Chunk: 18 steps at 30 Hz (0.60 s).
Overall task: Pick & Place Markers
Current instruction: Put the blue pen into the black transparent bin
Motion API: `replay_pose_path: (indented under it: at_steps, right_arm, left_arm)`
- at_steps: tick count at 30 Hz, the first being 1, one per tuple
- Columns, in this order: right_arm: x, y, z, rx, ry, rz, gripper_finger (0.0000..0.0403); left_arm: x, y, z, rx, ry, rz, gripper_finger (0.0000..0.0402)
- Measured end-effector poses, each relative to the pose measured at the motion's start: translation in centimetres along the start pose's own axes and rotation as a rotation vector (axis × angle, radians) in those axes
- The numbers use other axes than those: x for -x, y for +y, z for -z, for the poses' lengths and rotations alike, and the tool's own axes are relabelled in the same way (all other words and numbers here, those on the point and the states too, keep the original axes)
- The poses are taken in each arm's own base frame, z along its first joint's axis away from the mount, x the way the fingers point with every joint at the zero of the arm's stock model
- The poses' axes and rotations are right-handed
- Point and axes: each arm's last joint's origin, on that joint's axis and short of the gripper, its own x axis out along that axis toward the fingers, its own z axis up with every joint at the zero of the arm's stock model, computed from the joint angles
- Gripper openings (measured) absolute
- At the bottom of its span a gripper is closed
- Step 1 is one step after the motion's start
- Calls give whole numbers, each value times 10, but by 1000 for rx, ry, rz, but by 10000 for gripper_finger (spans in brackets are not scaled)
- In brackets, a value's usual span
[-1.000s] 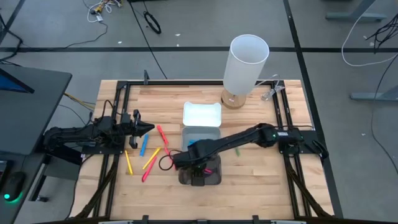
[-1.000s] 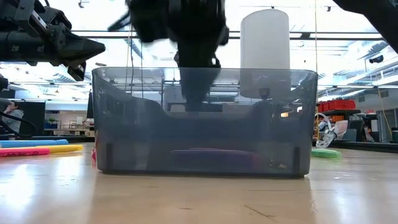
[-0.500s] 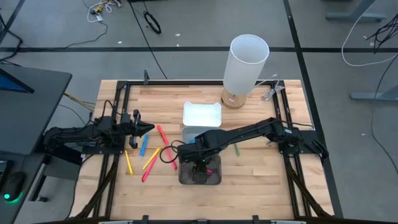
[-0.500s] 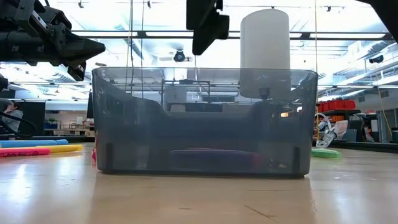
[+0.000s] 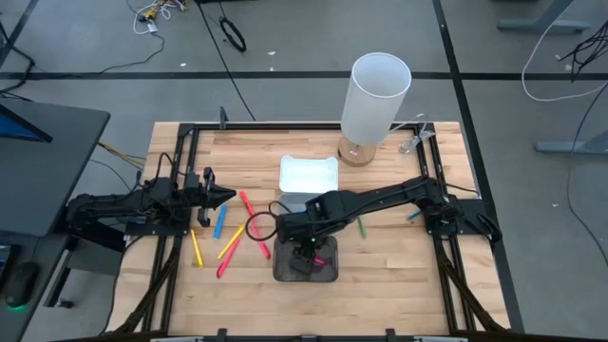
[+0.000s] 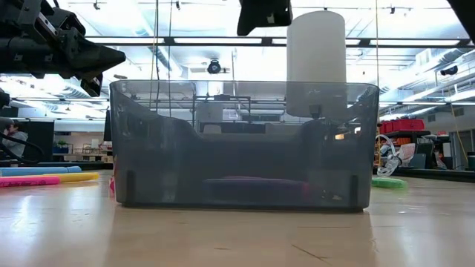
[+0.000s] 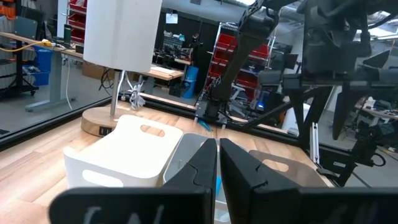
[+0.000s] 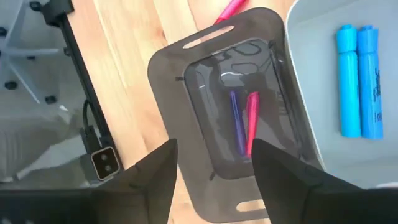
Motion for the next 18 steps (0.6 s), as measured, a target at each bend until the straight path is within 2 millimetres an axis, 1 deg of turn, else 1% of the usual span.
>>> replay_pose_path:
  at_steps: [4, 7, 11, 18]
  right_arm:
    - [4, -1, 0, -39, -12, 3, 205]
    - [5, -5, 6, -76, -15, 0, 205]
    - [9, -16, 23, -119, -47, -1, 205]
    - [33, -41, 58, -185, -67, 70, 205]
  left_arm:
    - [0, 0, 0, 0, 0, 0, 23]
    - [0, 0, 0, 0, 0, 0, 23]
    - [0, 0, 0, 0, 0, 0, 23]
    - [0, 0, 0, 0, 0, 0, 23]
